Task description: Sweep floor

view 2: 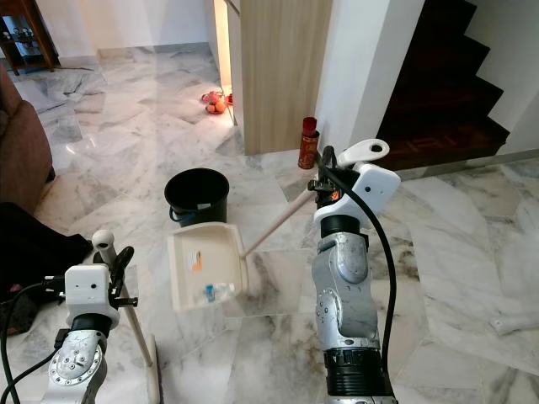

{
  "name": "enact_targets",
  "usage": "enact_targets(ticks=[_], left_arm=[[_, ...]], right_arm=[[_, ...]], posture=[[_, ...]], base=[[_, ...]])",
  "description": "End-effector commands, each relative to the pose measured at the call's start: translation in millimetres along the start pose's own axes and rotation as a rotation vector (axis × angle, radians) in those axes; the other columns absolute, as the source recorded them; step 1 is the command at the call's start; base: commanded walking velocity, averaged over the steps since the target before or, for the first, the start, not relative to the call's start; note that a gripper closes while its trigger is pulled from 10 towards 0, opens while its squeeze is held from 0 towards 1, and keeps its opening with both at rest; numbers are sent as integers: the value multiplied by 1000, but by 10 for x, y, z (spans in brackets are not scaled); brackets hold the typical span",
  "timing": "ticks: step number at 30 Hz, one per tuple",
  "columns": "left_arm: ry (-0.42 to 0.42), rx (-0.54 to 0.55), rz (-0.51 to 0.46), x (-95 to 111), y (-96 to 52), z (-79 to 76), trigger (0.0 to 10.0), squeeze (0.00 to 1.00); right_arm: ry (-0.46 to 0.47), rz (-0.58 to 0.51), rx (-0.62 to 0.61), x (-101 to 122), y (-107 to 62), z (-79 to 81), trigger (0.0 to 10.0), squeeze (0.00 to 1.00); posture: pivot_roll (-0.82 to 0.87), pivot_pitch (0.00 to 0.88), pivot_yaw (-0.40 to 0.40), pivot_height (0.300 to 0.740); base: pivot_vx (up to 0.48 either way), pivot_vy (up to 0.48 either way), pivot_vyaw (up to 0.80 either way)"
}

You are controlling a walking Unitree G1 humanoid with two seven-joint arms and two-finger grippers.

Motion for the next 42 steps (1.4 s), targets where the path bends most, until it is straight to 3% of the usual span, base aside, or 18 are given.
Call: enact_targets(ticks=[1,7,16,21,30,42], left_arm=[[30,21,-63,136,33,49,10000,0],[30,28,-61,134,31,64,10000,0],[33,29,-57,131,36,81,10000,0],[38,44,-53,120,31,113,10000,0],[69,151,-39,83,9,318,10000,0],[72,164,-40,86,17,328,10000,0]], right_arm=[[36,-77,35,214,38,116,10000,0],[50,-63,34,188,27,114,10000,0],[84,-43,12,143,22,81,10000,0],[73,-65,39,180,22,134,10000,0],[82,-79,65,212,29,205,10000,0],[80,-79,82,220,32,239,10000,0]], posture=[[106,2,-27,740],[107,7,-26,740],[112,16,-22,740],[114,24,-22,740],[117,29,-21,740],[115,33,-22,740]], base=[[0,0,794],[0,0,699],[0,0,0],[261,0,0],[289,0,0],[293,0,0]])
Point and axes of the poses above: a point about 5 cm out from each wrist's last joint towards the gripper, its own y axis pointing out of the wrist towards the gripper, its own x axis along the axis of the wrist's last joint, z = x × y, the point moved 5 cm from there along y, pointing out of the wrist towards the gripper, and after that the axes turned 9 degrees about y, right-handed, at the moved point
